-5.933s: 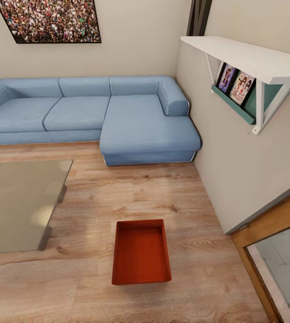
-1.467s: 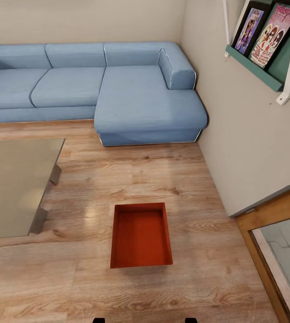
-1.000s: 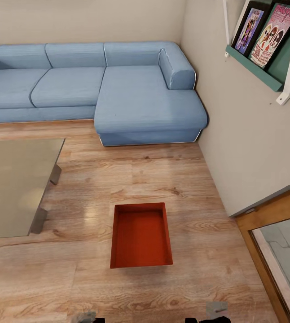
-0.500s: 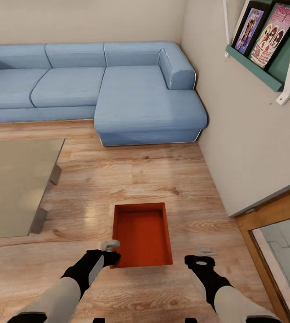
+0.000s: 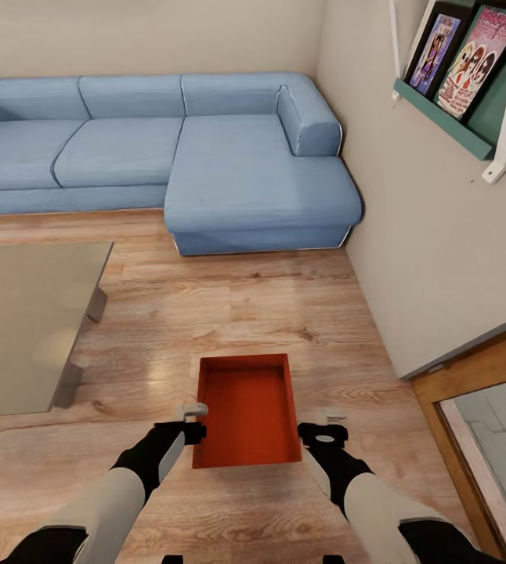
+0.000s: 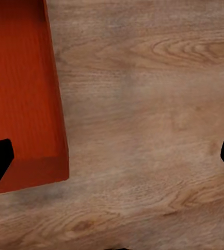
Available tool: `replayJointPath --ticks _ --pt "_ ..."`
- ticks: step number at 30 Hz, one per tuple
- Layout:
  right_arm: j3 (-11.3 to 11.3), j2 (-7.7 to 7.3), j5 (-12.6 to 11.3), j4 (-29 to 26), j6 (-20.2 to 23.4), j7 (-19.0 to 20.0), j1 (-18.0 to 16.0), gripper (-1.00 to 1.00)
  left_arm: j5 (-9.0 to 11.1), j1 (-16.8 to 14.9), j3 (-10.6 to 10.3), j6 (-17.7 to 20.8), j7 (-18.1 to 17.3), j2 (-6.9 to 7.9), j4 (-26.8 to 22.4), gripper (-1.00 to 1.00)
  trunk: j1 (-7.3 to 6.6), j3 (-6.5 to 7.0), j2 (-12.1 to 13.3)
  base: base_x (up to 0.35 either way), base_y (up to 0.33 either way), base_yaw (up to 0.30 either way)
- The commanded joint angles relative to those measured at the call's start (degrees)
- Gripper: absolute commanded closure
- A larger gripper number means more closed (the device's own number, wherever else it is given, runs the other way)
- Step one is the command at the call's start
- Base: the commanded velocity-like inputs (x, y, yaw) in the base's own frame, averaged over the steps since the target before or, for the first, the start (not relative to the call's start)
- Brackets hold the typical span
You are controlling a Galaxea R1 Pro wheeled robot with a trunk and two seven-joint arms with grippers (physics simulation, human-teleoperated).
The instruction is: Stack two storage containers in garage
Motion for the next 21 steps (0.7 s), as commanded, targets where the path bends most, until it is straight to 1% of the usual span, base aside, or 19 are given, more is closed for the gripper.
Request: replayJointPath --ticks 1,4,5,7,11,16,20,21 --pt "0.47 0.02 0.27 0.04 0.26 -0.16 -0.43 -1.0 0.13 0.0 0.03 0.26 0.32 -0.03 -0.15 -1.0 0.0 -0.03 -0.02 0.0 0.0 0.0" --pt "2.81 0.02 0.28 0.07 0.37 -0.14 -0.73 -1.0 -0.06 0.0 -0.01 0.17 0.39 0.03 -0.15 -1.0 0.0 -0.03 -0.02 0.0 0.0 0.0" --pt "3.9 0.02 0.28 0.07 0.39 -0.07 -0.78 -1.0 -0.22 0.0 0.0 0.15 0.4 0.04 -0.13 -1.0 0.0 -0.03 -0.02 0.0 0.0 0.0" --pt "5.17 0.02 0.23 0.07 0.41 0.2 -0.82 -1.0 -0.5 0.0 0.01 0.14 0.42 0.0 -0.11 -1.0 0.0 -0.03 -0.02 0.0 0.0 0.0" --pt "6.28 0.02 0.23 0.08 0.43 0.54 -0.86 -1.0 -1.12 -0.01 -0.04 0.12 0.47 0.02 -0.1 -1.0 0.0 -0.03 -0.02 0.0 0.0 0.0" --pt "6.63 0.02 0.28 0.08 0.43 0.92 -0.87 -1.0 -1.93 -0.01 -0.16 0.02 0.48 0.21 -0.1 -1.0 0.0 -0.03 -0.02 0.0 0.0 0.0" --pt "6.72 0.02 0.99 0.05 0.43 1.67 -0.87 -1.0 -2.08 -0.01 -0.19 -0.06 0.43 0.38 -0.09 -1.0 0.0 -0.03 -0.02 0.0 0.0 0.0" --pt "6.73 0.02 1.6 0.01 0.43 1.85 -0.87 -1.0 -2.1 -0.01 -0.2 -0.09 0.43 0.42 -0.09 -1.0 0.0 -0.03 -0.02 0.0 0.0 0.0"
